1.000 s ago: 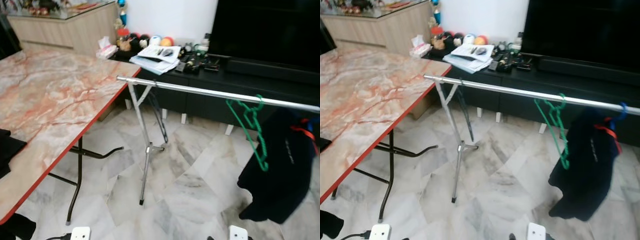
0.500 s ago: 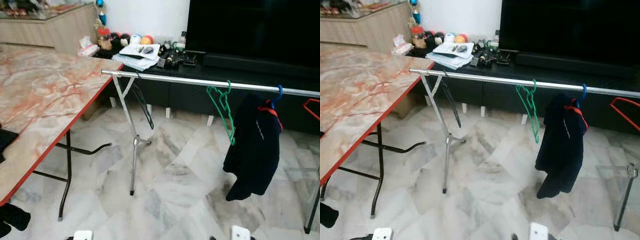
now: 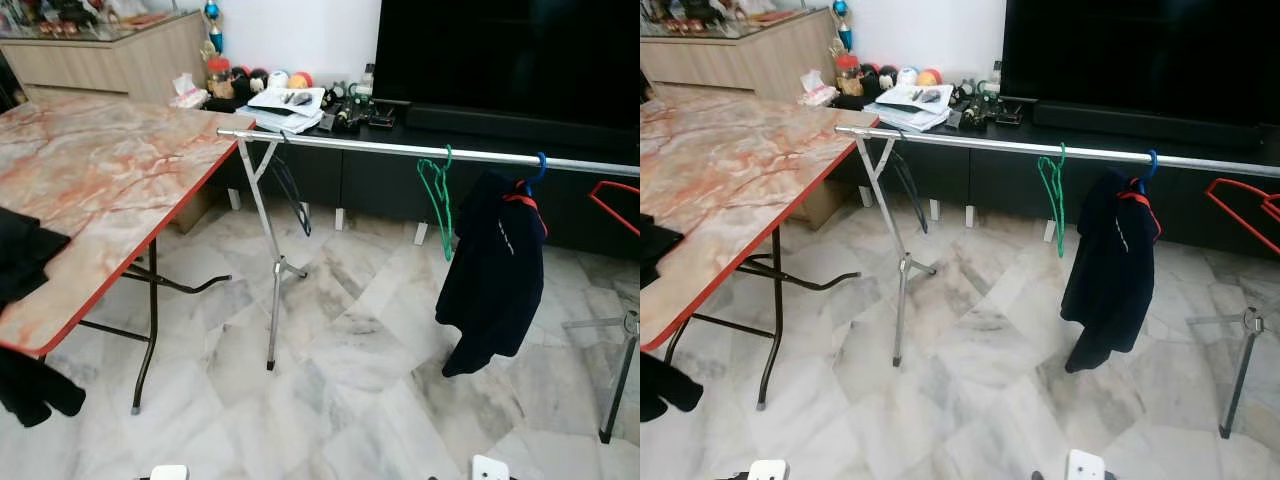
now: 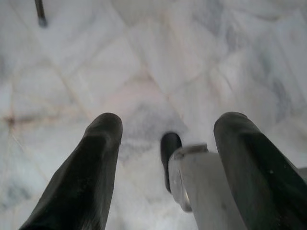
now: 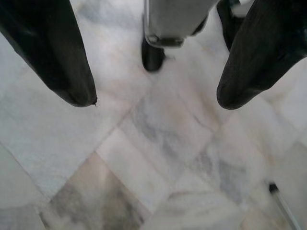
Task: Hang hanger
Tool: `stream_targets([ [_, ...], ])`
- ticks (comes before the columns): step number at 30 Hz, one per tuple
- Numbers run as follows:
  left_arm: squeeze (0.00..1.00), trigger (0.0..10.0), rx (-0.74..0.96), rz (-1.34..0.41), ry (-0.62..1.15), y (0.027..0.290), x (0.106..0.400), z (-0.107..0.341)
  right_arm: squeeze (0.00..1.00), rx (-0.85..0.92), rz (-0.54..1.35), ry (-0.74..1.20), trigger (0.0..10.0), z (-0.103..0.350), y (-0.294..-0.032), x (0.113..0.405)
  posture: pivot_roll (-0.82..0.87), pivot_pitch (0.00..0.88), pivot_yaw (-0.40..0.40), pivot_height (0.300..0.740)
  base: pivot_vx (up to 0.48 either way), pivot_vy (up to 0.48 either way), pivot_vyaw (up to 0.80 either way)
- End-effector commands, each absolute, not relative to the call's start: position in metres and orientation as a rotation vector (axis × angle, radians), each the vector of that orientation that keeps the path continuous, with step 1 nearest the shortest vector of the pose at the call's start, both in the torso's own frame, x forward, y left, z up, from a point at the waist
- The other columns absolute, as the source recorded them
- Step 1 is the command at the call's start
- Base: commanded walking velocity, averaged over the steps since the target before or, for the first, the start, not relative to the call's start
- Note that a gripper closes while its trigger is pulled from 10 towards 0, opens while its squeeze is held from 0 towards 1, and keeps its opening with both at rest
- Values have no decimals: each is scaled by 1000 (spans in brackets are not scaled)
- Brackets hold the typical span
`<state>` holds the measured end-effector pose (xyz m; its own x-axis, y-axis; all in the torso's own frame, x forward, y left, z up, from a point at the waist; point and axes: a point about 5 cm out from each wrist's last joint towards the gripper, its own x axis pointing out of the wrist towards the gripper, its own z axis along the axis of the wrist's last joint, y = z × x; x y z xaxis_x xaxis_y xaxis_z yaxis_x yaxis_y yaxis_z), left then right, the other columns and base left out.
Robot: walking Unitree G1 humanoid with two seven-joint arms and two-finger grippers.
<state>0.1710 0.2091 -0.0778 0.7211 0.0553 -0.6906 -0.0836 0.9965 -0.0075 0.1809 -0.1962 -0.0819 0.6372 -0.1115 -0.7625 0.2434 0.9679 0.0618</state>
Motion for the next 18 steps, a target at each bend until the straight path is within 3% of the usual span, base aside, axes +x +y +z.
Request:
stream_targets([
  [1,0,10000,-38,96,791,212,163,-81,0,179,-199,869,10000,-84,-191,178,9,87,-5,740,-262,0,0],
  [9,0,10000,-40,105,814,216,157,-84,0,173,-197,870,10000,-84,-193,178,7,90,-11,740,-263,0,0],
  [18,0,10000,-39,111,836,216,153,-86,0,172,-195,880,10000,-84,-194,179,4,95,-17,740,0,0,0],
])
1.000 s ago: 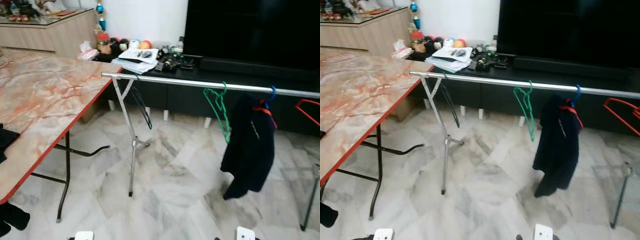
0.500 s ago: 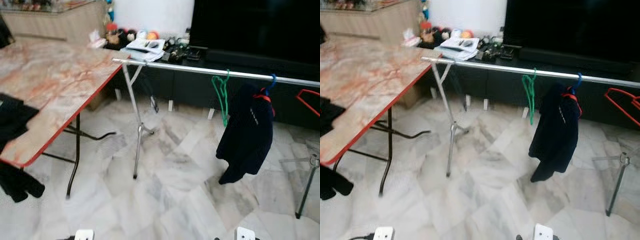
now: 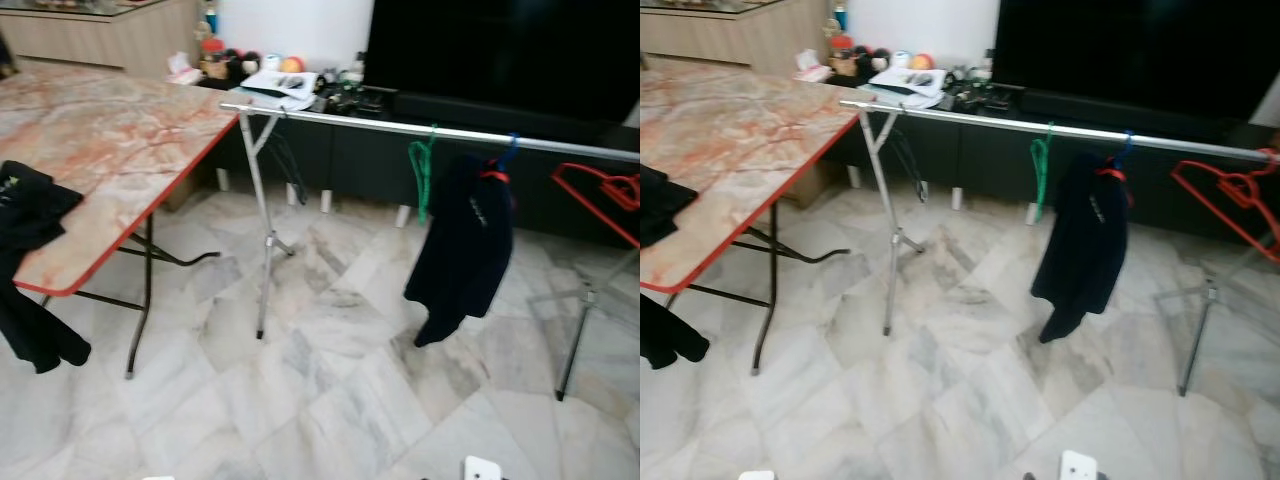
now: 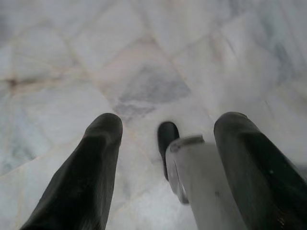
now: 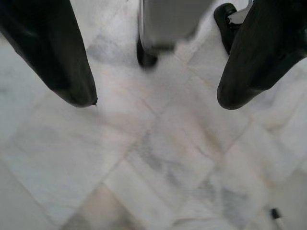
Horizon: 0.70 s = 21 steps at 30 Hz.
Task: Hang hanger
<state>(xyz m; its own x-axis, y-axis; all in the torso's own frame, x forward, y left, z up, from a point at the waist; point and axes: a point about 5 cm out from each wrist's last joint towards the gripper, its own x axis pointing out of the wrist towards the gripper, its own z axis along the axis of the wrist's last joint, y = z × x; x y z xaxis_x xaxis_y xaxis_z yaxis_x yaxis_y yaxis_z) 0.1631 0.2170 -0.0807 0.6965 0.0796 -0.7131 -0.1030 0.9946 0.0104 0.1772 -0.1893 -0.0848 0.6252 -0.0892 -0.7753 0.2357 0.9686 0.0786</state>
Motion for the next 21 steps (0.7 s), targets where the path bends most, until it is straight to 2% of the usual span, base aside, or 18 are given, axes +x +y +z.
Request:
stream_targets([
  [1,0,10000,-41,113,839,216,153,-86,0,171,-194,883,10000,-84,-194,178,4,95,-17,740,0,0,-800],
  [11,0,10000,-37,116,865,212,151,-89,0,160,-188,894,10000,-85,-194,178,-6,103,-17,740,0,0,-800],
  [18,0,10000,-3,109,877,219,149,-88,0,160,-186,902,10000,-86,-193,176,-8,100,-12,740,0,0,-800],
  [21,0,10000,14,100,882,220,149,-88,0,161,-186,902,10000,-86,-192,175,-8,97,-10,740,0,-334,-800],
])
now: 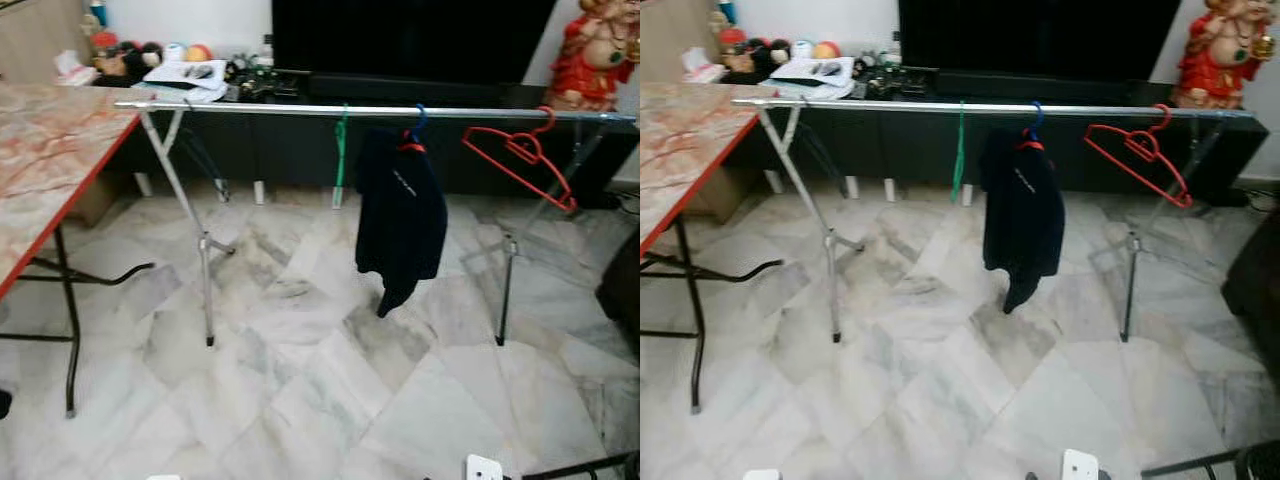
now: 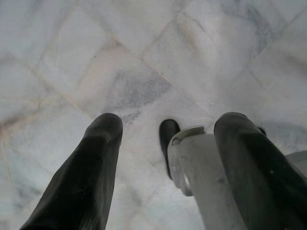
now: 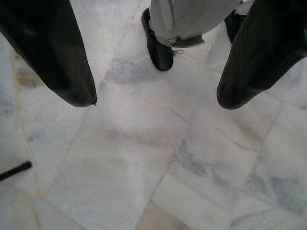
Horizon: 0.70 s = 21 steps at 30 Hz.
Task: Hang hanger
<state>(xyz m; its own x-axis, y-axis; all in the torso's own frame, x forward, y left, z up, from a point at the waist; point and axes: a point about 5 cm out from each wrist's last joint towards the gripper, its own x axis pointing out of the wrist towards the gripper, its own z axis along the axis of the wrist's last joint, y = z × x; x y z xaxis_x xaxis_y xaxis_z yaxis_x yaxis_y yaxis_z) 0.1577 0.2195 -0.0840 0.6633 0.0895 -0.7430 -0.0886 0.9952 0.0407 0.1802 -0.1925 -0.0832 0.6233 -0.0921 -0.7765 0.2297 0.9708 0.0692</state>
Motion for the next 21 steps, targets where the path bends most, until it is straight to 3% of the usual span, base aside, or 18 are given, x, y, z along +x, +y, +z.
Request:
stream_targets([
  [1,0,10000,9,107,880,220,149,-88,0,161,-186,902,10000,-86,-193,175,-8,97,-10,740,0,-322,-800],
  [21,0,10000,-9,121,876,218,151,-88,0,154,-184,911,10000,-86,-195,174,-3,92,-19,740,0,-13,-800],
])
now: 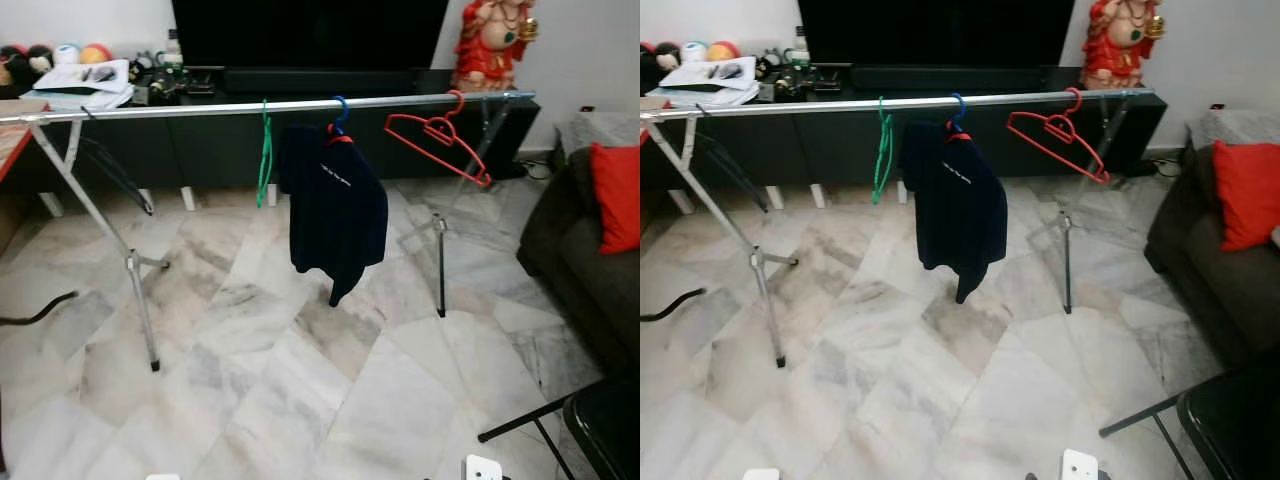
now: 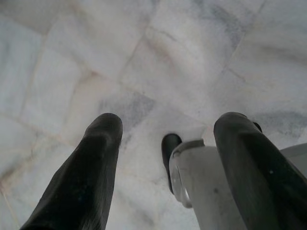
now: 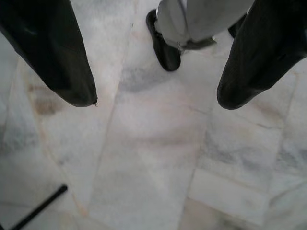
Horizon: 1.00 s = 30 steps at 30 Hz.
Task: Hang hanger
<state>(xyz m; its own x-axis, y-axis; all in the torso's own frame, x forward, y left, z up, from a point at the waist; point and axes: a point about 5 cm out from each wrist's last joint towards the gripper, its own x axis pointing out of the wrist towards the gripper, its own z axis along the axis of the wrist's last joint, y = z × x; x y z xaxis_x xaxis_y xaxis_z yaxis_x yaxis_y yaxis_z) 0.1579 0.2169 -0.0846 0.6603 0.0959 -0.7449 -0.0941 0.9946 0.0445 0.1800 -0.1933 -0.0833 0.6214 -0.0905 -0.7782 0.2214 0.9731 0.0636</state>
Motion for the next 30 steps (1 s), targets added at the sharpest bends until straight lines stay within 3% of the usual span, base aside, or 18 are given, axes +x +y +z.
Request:
stream_targets([
  [1,0,10000,-10,122,876,218,151,-88,0,153,-185,912,10000,-86,-195,174,-3,92,-19,740,0,0,-800],
  [30,0,10000,-3,139,882,224,147,-88,0,161,-193,918,10000,-88,-193,172,6,103,-11,740,0,0,-800],
])
